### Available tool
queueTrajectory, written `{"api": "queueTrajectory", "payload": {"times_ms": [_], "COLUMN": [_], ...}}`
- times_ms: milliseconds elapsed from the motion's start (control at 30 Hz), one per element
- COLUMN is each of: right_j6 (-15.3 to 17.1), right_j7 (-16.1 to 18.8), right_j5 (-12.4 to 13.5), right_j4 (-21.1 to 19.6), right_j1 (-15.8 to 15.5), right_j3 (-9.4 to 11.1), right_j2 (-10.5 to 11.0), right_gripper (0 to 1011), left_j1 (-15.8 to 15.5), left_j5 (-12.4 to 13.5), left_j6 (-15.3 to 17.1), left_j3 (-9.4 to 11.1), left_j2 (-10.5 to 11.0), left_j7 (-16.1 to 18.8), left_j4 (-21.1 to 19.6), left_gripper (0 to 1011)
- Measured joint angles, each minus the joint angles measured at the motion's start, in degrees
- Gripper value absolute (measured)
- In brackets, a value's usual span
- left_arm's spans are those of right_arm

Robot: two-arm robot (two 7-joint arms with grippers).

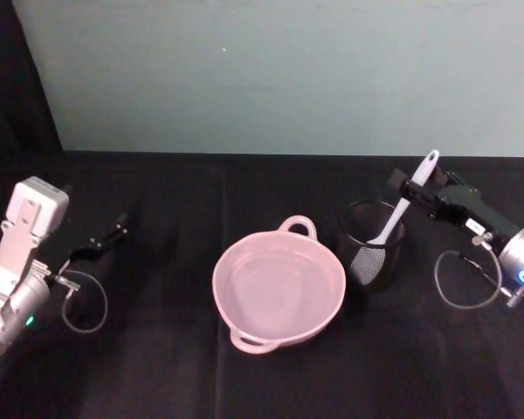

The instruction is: Use the one hand to pick up the spoon and stir the clear water in the bowl.

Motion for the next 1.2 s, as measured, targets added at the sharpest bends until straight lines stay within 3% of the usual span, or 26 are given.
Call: {"api": "queueTrajectory", "payload": {"times_ms": [400, 567, 667, 800, 867, 1000, 1200], "right_j6": [1.6, 2.1, 2.5, 2.7, 1.6, -5.3, -12.3], "right_j7": [-6.9, -10.1, -13.1, -15.5, -17.4, -21.7, -24.5], "right_j5": [-9.7, -14.2, -17.1, -18.8, -20.1, -24.7, -28.2], "right_j4": [-4.2, -8.9, -13.9, -17.7, -20.2, -22.7, -20.3], "right_j1": [-1.0, -3.0, -6.0, -9.0, -11.8, -17.0, -19.4], "right_j3": [-1.6, -2.0, -1.4, -0.3, 0.9, 3.1, 4.7], "right_j2": [3.3, 5.5, 7.5, 8.9, 9.8, 10.2, 8.3], "right_gripper": [1000, 1000, 1000, 1002, 1000, 1000, 1000], "left_j1": [0.0, 0.0, 0.0, 0.0, 0.0, 0.0, 0.0], "left_j5": [0.0, 0.0, 0.0, 0.0, 0.0, 0.0, 0.0], "left_j6": [0.0, 0.0, 0.0, 0.0, 0.0, 0.0, 0.0], "left_j3": [0.0, 0.0, 0.0, 0.0, 0.0, 0.0, 0.0], "left_j2": [0.0, 0.0, 0.0, 0.0, 0.0, 0.0, 0.0], "left_j7": [0.0, 0.0, 0.0, 0.0, 0.0, 0.0, 0.0], "left_j4": [0.0, 0.0, 0.0, 0.0, 0.0, 0.0, 0.0], "left_gripper": [1005, 1005, 1005, 1005, 1005, 1005, 1005]}}
